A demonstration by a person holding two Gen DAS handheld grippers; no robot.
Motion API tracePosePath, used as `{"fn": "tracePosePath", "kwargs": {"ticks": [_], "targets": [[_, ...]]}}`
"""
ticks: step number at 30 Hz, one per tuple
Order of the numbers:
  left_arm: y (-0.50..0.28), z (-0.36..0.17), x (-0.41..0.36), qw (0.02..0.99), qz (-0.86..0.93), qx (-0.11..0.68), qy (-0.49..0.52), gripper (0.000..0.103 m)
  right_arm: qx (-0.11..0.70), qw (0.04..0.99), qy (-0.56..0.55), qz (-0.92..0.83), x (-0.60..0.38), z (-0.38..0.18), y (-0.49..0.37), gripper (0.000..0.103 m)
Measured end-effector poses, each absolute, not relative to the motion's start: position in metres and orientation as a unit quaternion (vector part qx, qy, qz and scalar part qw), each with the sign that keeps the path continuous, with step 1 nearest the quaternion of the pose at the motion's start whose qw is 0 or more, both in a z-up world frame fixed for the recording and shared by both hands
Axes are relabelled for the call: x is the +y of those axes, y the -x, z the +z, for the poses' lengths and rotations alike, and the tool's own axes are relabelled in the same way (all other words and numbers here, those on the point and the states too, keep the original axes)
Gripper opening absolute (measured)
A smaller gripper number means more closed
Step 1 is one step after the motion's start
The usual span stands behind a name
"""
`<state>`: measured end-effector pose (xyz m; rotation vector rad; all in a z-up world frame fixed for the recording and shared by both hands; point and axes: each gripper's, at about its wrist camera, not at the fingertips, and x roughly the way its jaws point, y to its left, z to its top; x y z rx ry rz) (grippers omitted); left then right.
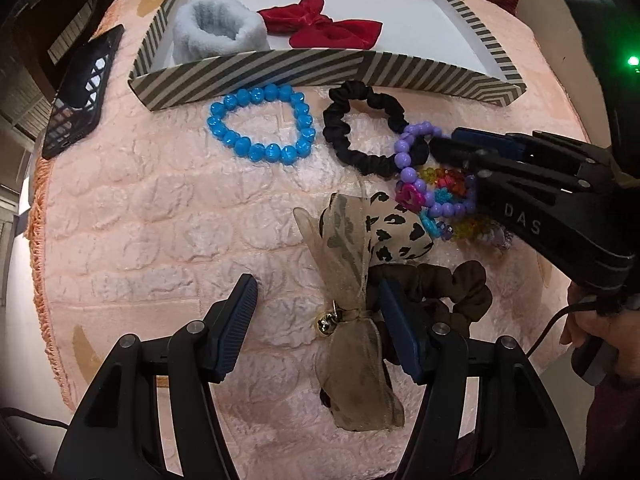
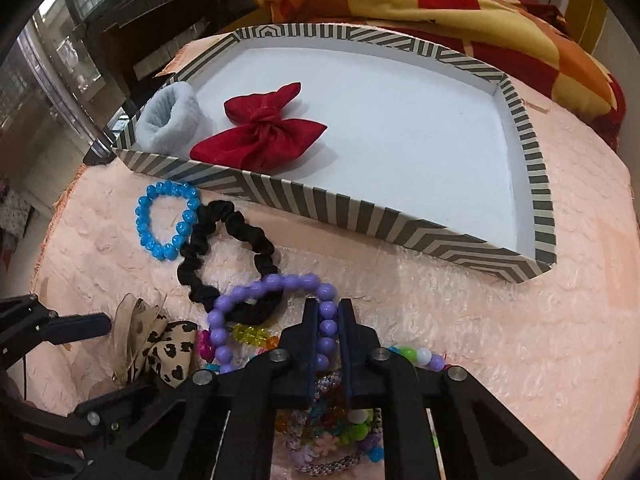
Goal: Organize jewelry
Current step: 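Grasp the beige ribbon clip with the left tool while the right tool grasps the purple bracelet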
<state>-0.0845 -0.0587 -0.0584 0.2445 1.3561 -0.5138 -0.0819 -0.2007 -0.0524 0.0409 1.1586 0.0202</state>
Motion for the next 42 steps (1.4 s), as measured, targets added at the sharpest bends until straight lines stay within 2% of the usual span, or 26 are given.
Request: {"fn": "tracePosePath", "kwargs": {"ticks": [1, 3, 5, 17, 24, 28, 29, 30, 32, 40, 42], "targets": [[0.083, -0.058, -0.058, 0.741, -0.237, 0.619, -0.107, 0.056, 0.545, 0.838, -0.026, 0.009, -0.203, -0.050, 0.082, 0.009], [0.079, -0.057, -0.055, 0.733, -0.251, 0.626, -0.092, 0.031, 0.534, 0.844, -0.050, 0.015, -0.208, -0.039, 0.086, 0.009], [0.079, -0.052, -0.057, 0.728, -0.261, 0.628, -0.091, 0.021, 0.519, 0.852, -0.067, 0.020, -0.210, -0.023, 0.091, 0.009], [0.066, 0.000, -0.036, 0.761, -0.270, 0.586, -0.072, 0.012, 0.442, 0.894, -0.076, 0.014, -0.204, 0.054, 0.106, 0.009], [0.062, 0.025, -0.030, 0.780, -0.272, 0.560, -0.061, 0.012, 0.430, 0.899, -0.077, 0.013, -0.205, 0.068, 0.106, 0.009], [0.059, 0.018, -0.021, 0.774, -0.259, 0.576, -0.046, 0.013, 0.437, 0.897, -0.074, 0.014, -0.202, 0.064, 0.105, 0.009], [0.058, 0.015, -0.019, 0.771, -0.256, 0.582, -0.040, 0.020, 0.439, 0.895, -0.076, 0.014, -0.201, 0.063, 0.104, 0.009], [0.058, 0.010, -0.017, 0.766, -0.255, 0.588, -0.038, 0.034, 0.441, 0.894, -0.079, 0.014, -0.202, 0.060, 0.105, 0.009], [0.059, 0.000, -0.015, 0.762, -0.250, 0.597, -0.038, 0.052, 0.444, 0.892, -0.082, 0.015, -0.203, 0.058, 0.105, 0.009], [0.059, -0.047, -0.013, 0.731, -0.233, 0.639, -0.052, 0.054, 0.449, 0.889, -0.083, 0.014, -0.203, 0.056, 0.105, 0.009], [0.058, -0.053, -0.015, 0.731, -0.232, 0.640, -0.057, 0.048, 0.450, 0.889, -0.084, 0.014, -0.203, 0.057, 0.104, 0.009]]}}
